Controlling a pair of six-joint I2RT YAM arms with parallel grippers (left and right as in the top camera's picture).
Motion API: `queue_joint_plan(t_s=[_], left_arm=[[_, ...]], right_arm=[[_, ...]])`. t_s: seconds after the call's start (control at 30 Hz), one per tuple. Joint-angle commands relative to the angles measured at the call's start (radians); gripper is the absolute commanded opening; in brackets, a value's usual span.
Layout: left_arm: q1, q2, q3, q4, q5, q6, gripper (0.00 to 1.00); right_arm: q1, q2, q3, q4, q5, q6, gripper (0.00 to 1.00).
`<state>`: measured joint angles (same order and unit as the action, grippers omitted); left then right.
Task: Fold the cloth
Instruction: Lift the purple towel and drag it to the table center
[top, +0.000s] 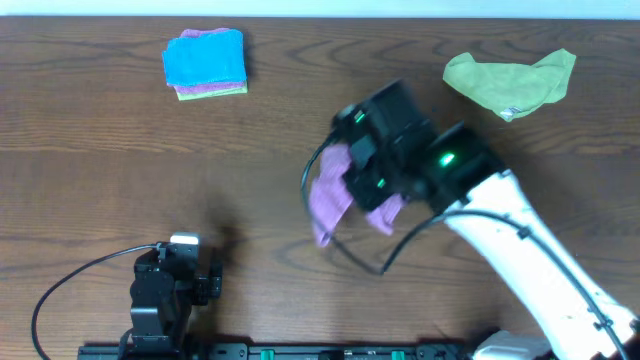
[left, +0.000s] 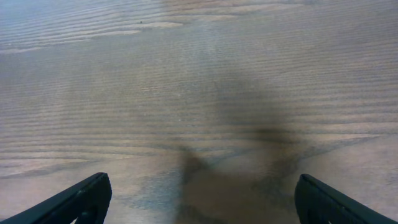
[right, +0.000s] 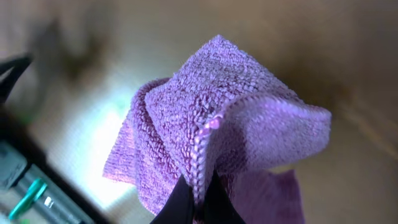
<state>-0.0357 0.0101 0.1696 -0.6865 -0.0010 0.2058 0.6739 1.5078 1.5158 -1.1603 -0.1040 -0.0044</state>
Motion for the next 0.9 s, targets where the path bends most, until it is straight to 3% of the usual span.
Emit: queue_joint_plan(t_s=[0.0, 0.27, 0.53, 0.57, 0.63, 0.67, 0.77, 0.87], left_arm=[[-0.004, -0.006, -0.011, -0.006, -0.007, -0.011, 0.95], [-0.004, -0.006, -0.011, -0.006, -0.007, -0.011, 0.95], [-0.004, -0.006, -0.011, -0.006, -0.007, -0.011, 0.95], [-0.004, -0.006, -0.011, -0.006, -0.007, -0.011, 0.95], [-0.004, -0.006, -0.011, -0.006, -0.007, -0.011, 0.95], [-0.004, -0.006, -0.011, -0.006, -0.007, -0.011, 0.95], [-0.004, -0.006, -0.011, -0.006, -0.007, -0.011, 0.95], [-0.004, -0.006, -0.011, -0.006, -0.007, -0.011, 0.95]], right_arm=[[0.072, -0.023, -0.088, 0.033, -0.005, 0.064, 0.02], [0.123, -0.024, -0.231, 0.239, 0.027, 0.085, 0.01], [0.007, 0.125, -0.305, 0.748, 0.321, -0.092, 0.01], [-0.019, 0.172, -0.305, 0.832, 0.365, -0.114, 0.11], [-0.062, 0.263, -0.303, 0.985, 0.481, -0.145, 0.83], [-0.074, 0.298, -0.295, 1.034, 0.561, -0.143, 0.99], [-0.075, 0.337, -0.264, 1.046, 0.737, -0.143, 0.99], [-0.053, 0.316, -0.245, 0.981, 0.777, -0.132, 0.99]])
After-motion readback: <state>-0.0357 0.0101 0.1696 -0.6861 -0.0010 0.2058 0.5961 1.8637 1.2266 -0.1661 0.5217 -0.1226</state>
